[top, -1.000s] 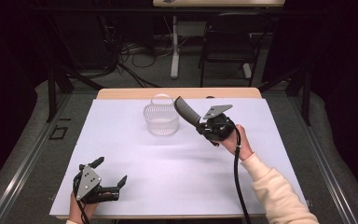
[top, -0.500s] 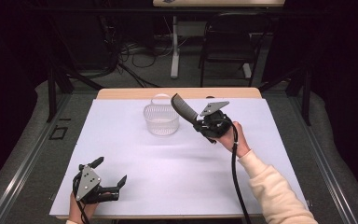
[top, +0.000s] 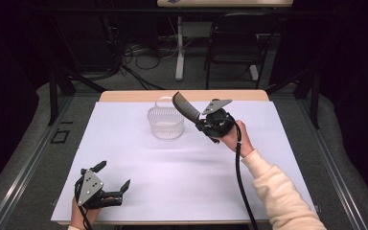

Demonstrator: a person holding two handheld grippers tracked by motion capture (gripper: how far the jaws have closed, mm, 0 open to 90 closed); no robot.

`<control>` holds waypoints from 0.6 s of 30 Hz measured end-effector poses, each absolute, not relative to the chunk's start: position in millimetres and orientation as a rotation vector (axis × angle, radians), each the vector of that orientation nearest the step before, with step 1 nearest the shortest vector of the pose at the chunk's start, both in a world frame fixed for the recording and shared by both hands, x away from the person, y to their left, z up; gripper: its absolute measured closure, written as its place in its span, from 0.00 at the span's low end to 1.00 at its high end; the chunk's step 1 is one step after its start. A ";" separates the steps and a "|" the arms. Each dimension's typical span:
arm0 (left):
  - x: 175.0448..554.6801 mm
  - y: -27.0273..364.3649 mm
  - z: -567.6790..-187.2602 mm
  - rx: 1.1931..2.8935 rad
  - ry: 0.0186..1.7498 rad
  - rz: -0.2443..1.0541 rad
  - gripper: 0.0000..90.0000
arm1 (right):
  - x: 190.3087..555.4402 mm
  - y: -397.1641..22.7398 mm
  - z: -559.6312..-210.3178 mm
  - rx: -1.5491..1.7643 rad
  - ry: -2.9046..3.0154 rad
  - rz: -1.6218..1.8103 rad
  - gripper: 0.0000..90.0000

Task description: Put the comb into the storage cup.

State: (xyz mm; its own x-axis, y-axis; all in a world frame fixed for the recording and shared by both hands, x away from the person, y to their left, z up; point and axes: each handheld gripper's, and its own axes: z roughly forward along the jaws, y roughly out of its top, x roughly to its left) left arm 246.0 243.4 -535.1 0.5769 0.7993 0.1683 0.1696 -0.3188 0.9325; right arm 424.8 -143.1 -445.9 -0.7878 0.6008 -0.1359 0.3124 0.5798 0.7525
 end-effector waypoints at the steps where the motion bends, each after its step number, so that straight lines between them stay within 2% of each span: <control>1: 245.9 243.4 -535.0 1.813 0.791 0.793 0.01 | 424.7 -142.5 -445.2 0.743 2.431 1.054 0.80; 18: 246.3 242.8 -535.3 1.813 0.790 0.787 0.01 | 432.4 -133.6 -436.7 0.716 2.409 1.091 0.80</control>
